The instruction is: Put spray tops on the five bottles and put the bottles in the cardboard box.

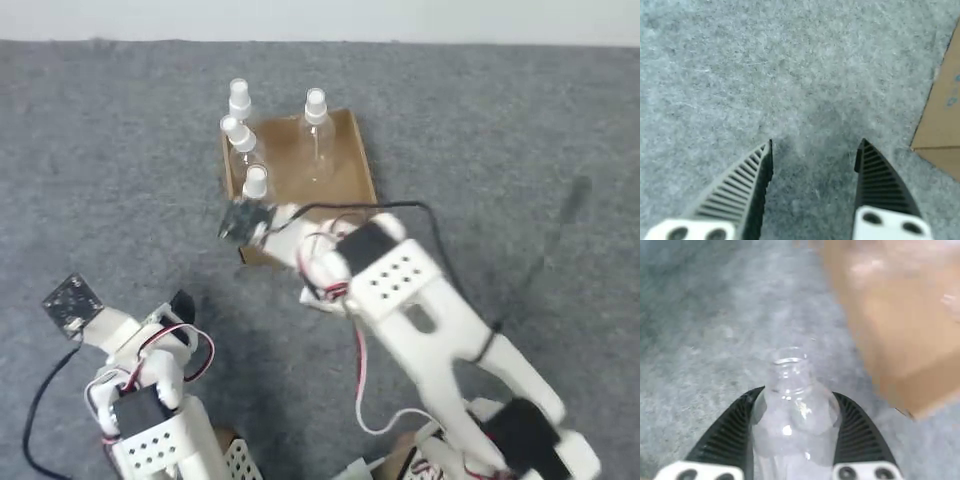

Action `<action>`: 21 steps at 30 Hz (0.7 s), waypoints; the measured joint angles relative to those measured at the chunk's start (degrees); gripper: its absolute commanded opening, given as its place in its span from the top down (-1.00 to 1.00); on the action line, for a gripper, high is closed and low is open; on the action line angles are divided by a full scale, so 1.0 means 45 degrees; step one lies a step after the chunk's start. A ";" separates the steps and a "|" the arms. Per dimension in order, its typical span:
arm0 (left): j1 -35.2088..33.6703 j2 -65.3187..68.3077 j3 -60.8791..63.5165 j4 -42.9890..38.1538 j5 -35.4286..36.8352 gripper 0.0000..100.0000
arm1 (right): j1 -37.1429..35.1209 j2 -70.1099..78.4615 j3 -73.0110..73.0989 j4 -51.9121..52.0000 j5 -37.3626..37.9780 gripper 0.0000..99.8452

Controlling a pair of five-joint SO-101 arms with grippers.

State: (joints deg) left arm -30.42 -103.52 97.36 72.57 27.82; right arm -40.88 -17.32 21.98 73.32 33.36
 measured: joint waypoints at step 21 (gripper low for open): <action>0.0000 0.0000 0.0000 0.0000 0.0000 0.50 | 0.2110 -0.1895 0.0000 0.0000 -0.1074 0.92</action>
State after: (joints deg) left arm -30.42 -103.52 97.36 72.57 27.82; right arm -31.38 -25.85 21.98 73.32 28.53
